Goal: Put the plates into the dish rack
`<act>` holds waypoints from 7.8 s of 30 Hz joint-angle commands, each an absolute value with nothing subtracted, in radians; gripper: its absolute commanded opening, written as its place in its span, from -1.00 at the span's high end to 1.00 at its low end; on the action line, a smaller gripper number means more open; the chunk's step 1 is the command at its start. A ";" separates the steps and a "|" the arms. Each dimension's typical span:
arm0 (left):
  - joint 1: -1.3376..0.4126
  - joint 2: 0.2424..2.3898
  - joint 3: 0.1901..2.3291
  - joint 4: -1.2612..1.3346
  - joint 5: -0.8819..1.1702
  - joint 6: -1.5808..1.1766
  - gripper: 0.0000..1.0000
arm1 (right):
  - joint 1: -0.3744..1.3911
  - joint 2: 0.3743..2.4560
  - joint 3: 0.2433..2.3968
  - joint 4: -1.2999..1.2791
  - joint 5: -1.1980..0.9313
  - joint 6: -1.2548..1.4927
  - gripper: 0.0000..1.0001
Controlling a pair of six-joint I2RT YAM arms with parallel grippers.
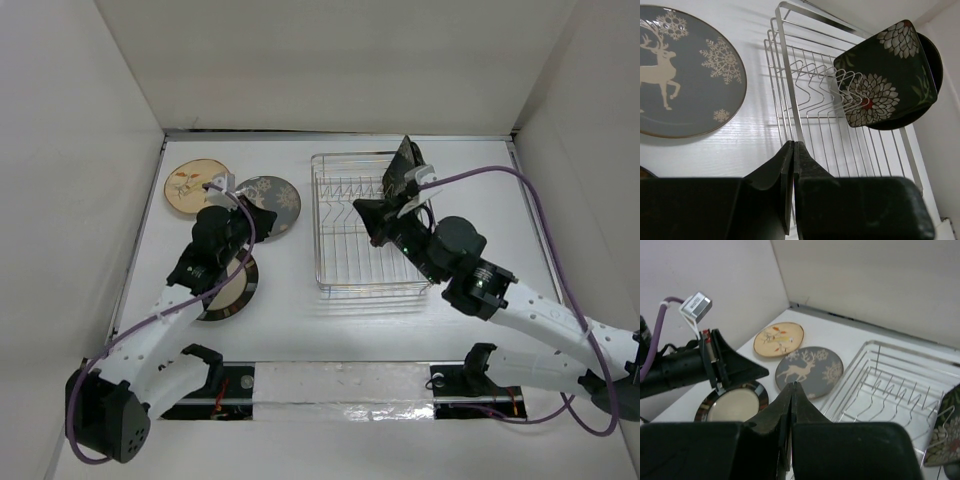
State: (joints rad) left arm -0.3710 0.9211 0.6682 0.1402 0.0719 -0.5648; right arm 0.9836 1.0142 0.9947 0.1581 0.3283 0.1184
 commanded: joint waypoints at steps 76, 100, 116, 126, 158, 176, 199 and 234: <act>0.089 1.809 0.879 0.388 0.337 -0.652 0.75 | 0.658 0.923 0.667 0.340 -0.037 0.446 0.74; 0.100 1.263 0.667 0.578 0.233 -0.738 1.00 | 0.689 0.950 0.676 0.350 -0.038 0.420 0.51; 0.118 0.957 0.775 0.492 0.219 -0.741 1.00 | 0.721 1.052 0.713 0.430 -0.143 0.442 -0.55; 0.118 0.908 0.715 0.599 0.469 -0.879 1.00 | 0.732 1.323 0.954 0.385 -0.075 0.518 -0.94; 0.080 0.858 0.528 0.764 0.787 -0.919 1.00 | 0.598 1.525 1.051 0.612 -0.520 0.574 0.63; -0.054 0.879 0.706 0.393 0.641 -0.624 -0.33 | 0.588 1.192 1.169 0.114 0.115 0.396 1.00; -0.160 0.940 0.624 0.417 0.643 -0.620 -0.30 | 0.558 1.440 1.551 -0.281 0.808 0.063 1.00; -0.101 0.931 0.676 0.121 0.289 -0.512 -0.10 | 0.540 1.553 1.206 -0.040 0.640 0.255 0.44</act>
State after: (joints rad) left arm -0.1120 0.9504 0.6250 0.1616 0.3527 -0.5308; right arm 0.5365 1.6142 1.2247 -0.1207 0.6331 0.1982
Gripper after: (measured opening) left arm 0.557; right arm 0.245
